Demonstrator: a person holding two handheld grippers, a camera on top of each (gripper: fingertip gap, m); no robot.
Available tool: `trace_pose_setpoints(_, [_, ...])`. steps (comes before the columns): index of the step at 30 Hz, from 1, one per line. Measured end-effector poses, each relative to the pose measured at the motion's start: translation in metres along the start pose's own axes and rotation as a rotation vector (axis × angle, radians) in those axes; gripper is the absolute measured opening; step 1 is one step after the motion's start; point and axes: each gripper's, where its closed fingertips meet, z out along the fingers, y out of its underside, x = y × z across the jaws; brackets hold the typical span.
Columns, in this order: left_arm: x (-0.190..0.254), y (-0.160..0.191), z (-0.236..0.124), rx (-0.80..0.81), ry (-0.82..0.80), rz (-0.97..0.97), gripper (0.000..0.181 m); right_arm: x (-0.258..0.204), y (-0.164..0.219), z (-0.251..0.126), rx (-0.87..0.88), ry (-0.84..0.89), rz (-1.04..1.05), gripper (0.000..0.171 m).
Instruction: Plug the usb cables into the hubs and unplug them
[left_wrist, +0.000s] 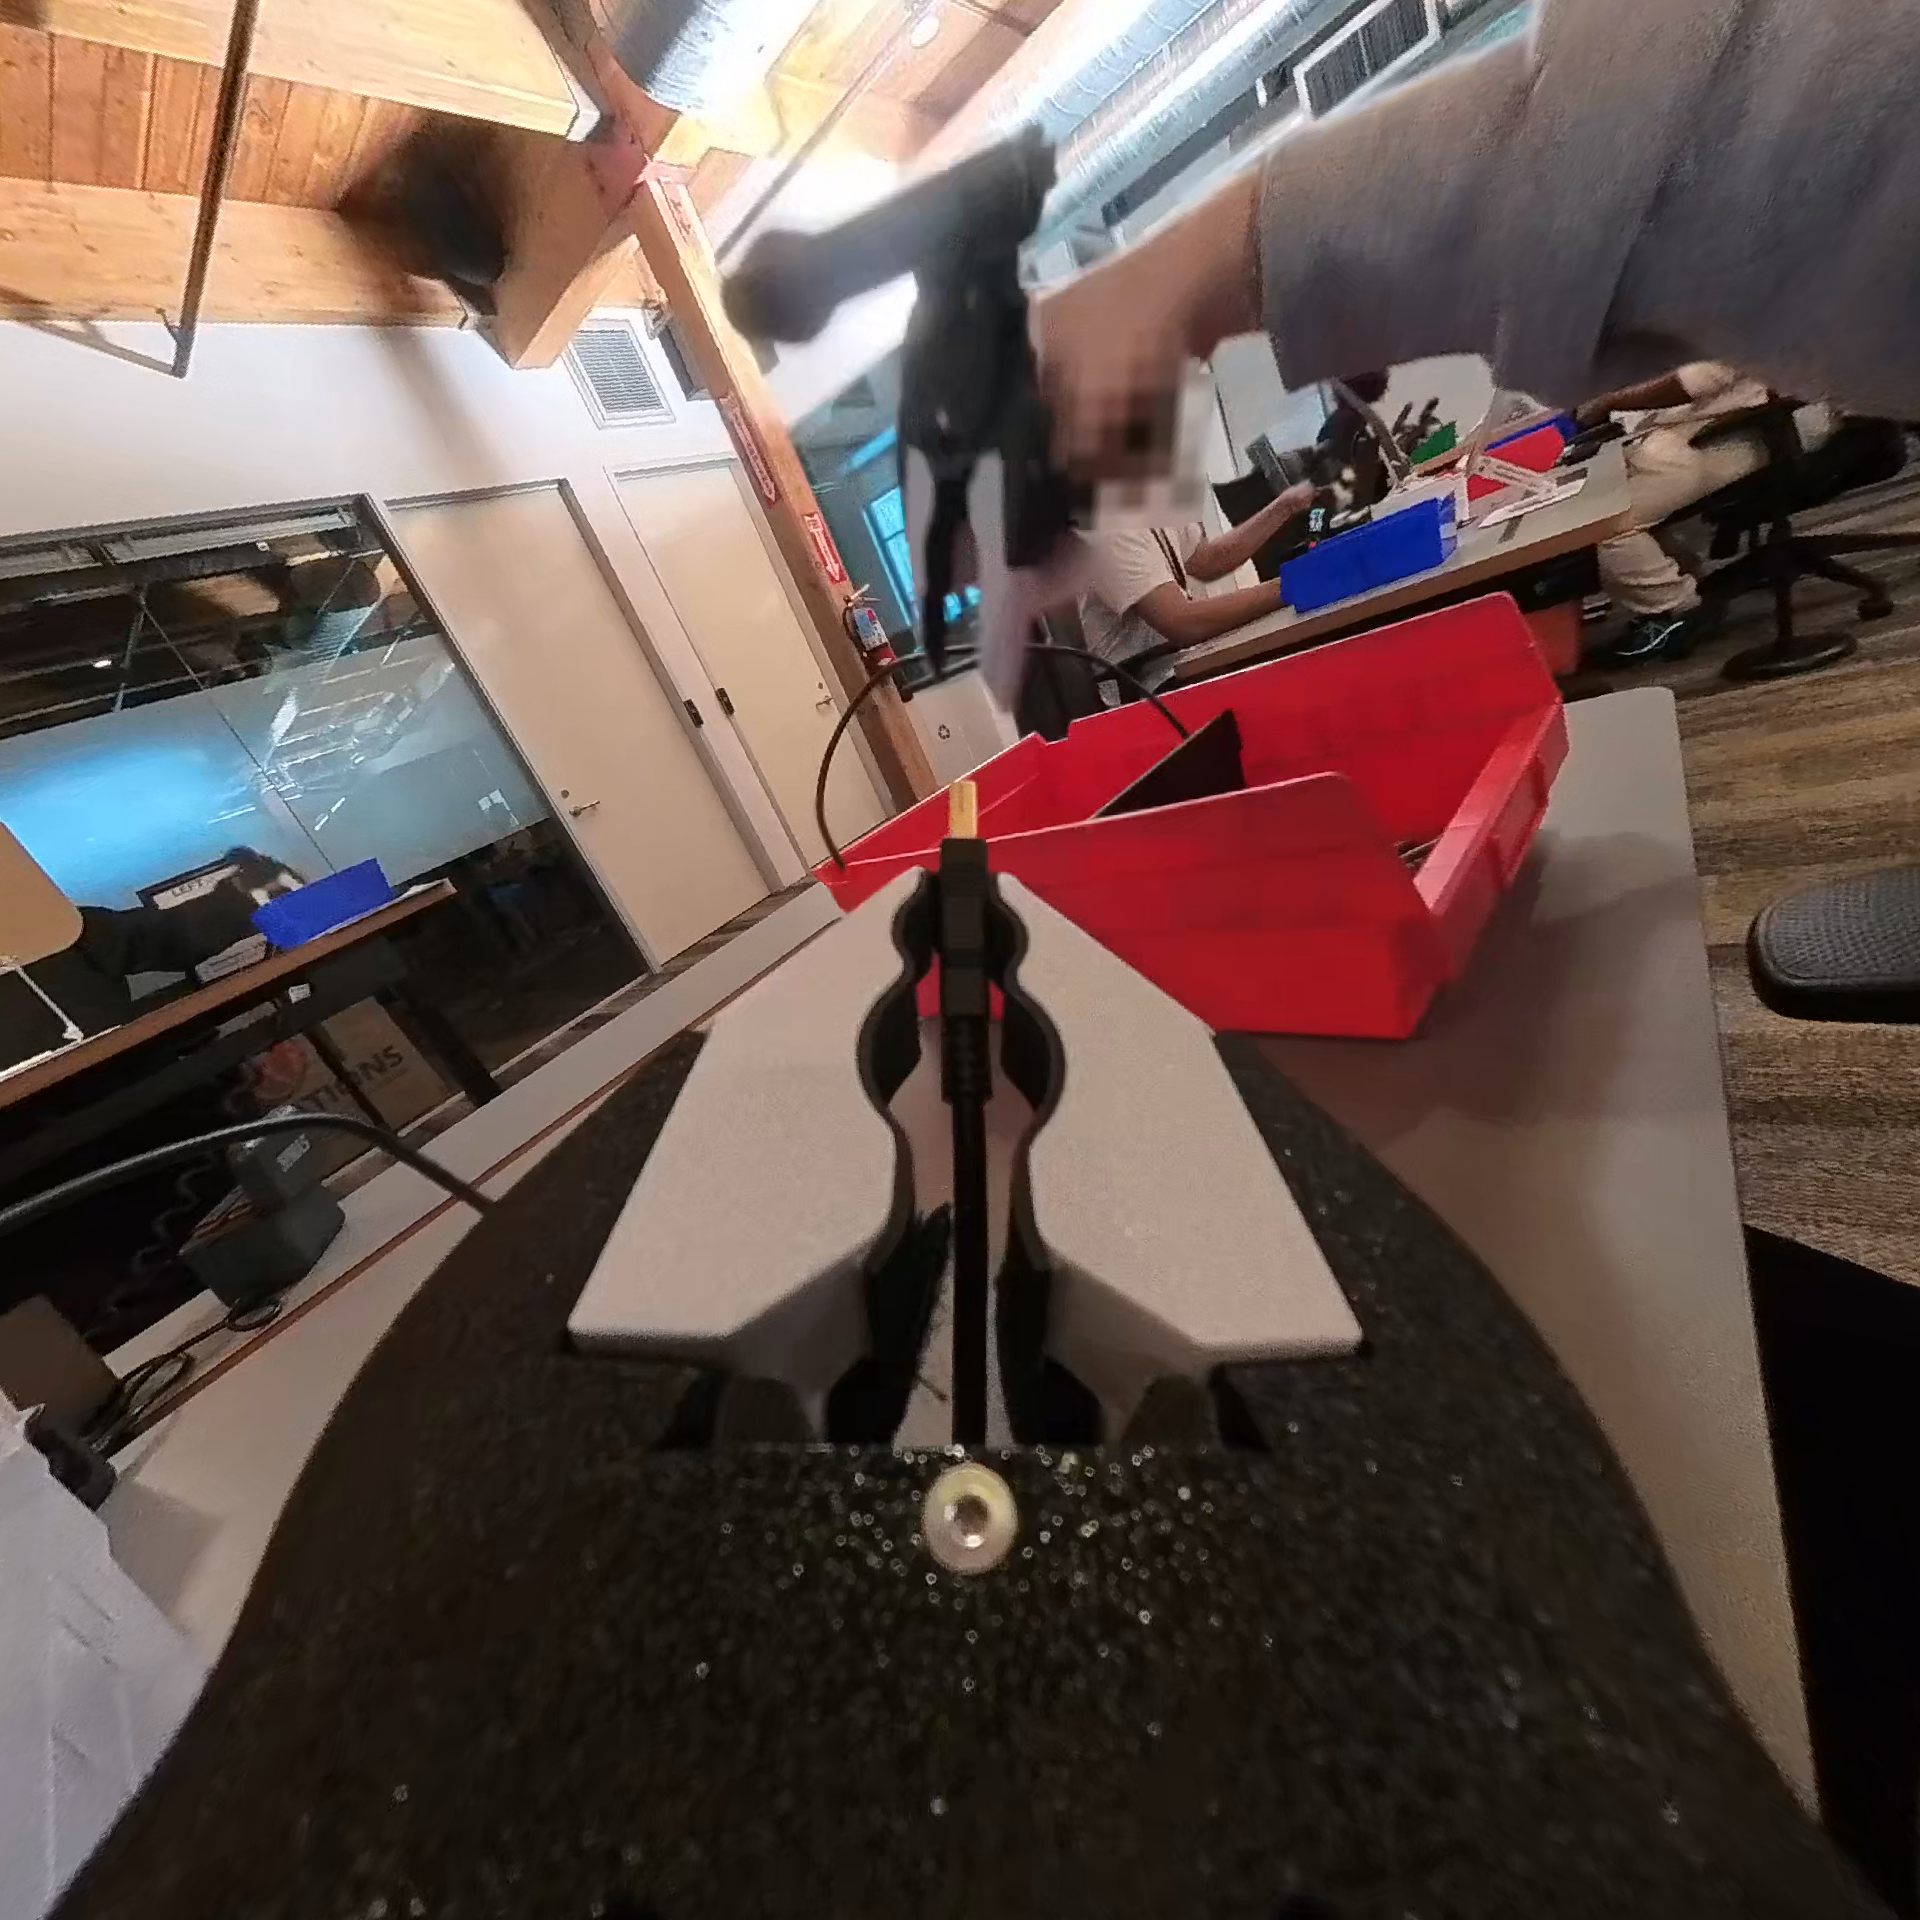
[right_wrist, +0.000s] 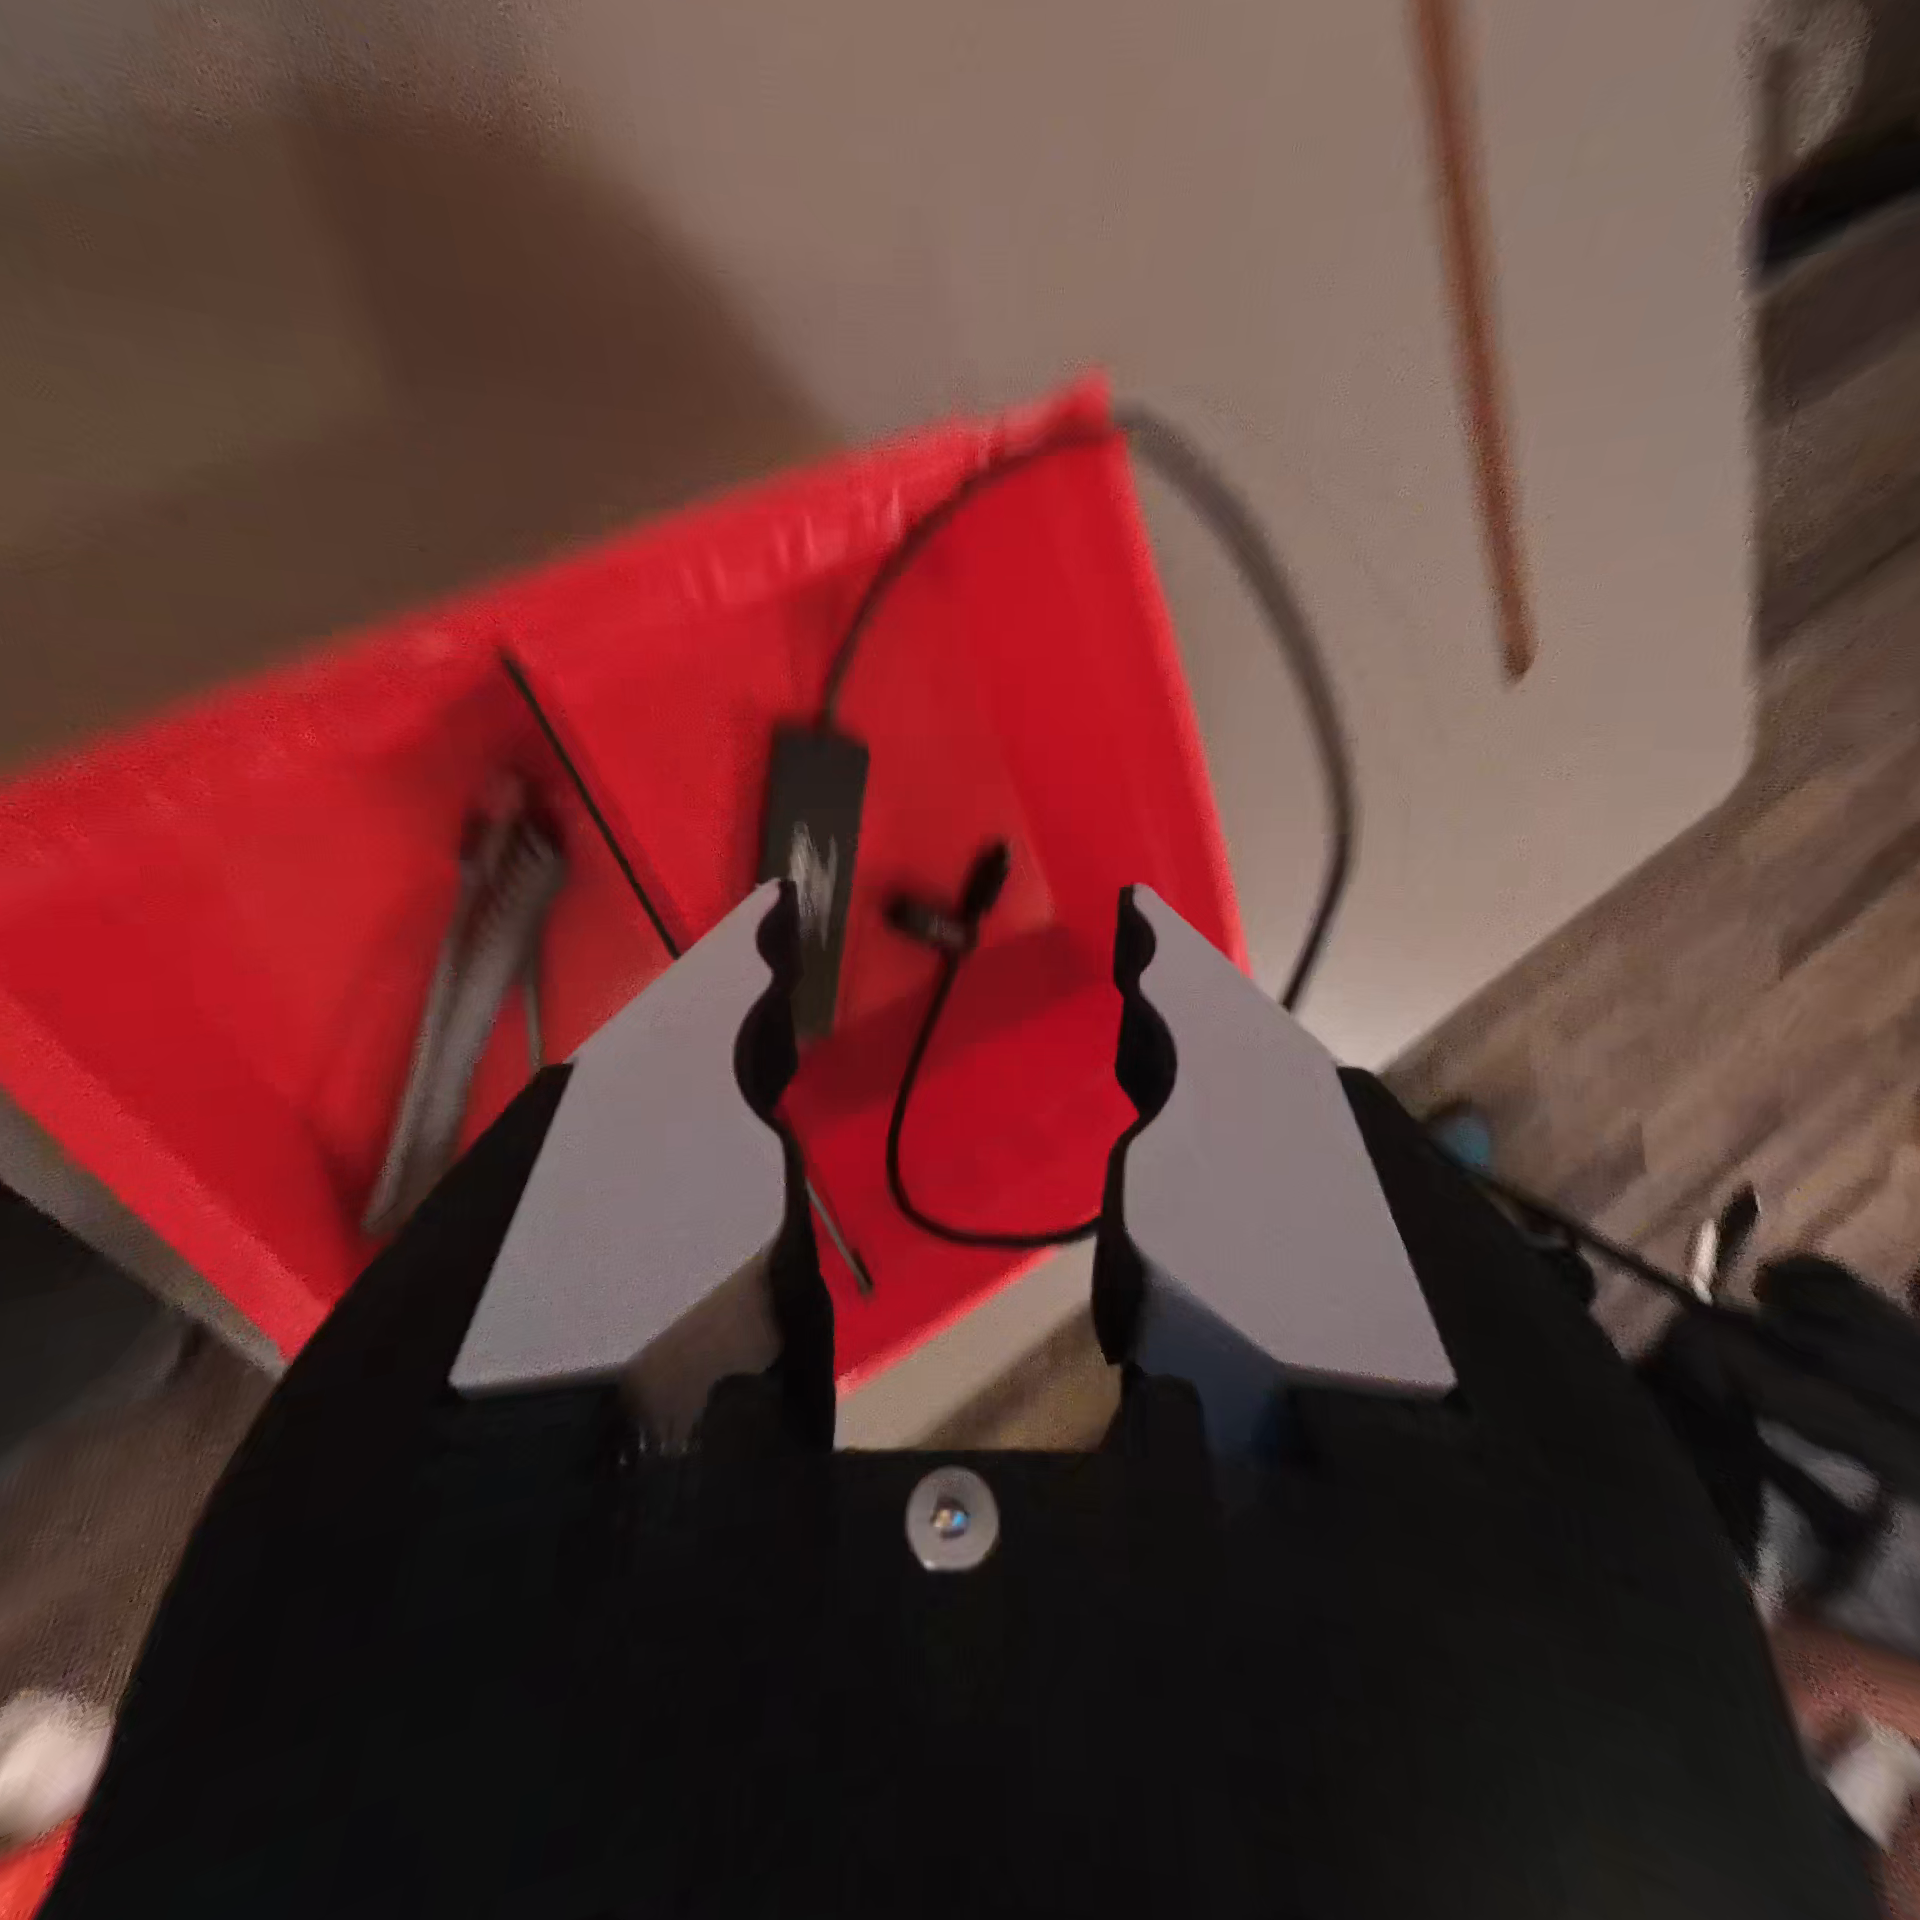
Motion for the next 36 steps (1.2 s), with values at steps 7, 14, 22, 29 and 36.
trace_pose_setpoints(7, [0.012, 0.005, 0.004, -0.039, 0.028, 0.082, 0.007, -0.075, -0.177, -0.046, 0.545, -0.026, -0.199, 0.069])
trace_pose_setpoints(14, [0.027, 0.009, 0.007, -0.065, 0.091, 0.135, 0.006, -0.147, -0.301, 0.009, 0.511, 0.142, -0.665, 0.075])
trace_pose_setpoints(22, [0.033, 0.006, 0.006, -0.052, 0.113, 0.156, 0.006, -0.133, -0.345, 0.029, 0.452, 0.405, -0.748, 0.002])
trace_pose_setpoints(29, [0.031, 0.001, 0.005, -0.025, 0.091, 0.18, 0.006, -0.06, -0.314, -0.102, 0.751, 0.521, -0.315, 0.001])
trace_pose_setpoints(36, [0.026, -0.001, 0.004, -0.015, 0.049, 0.208, 0.007, -0.02, -0.25, -0.217, 0.935, 0.576, -0.073, 0.001])
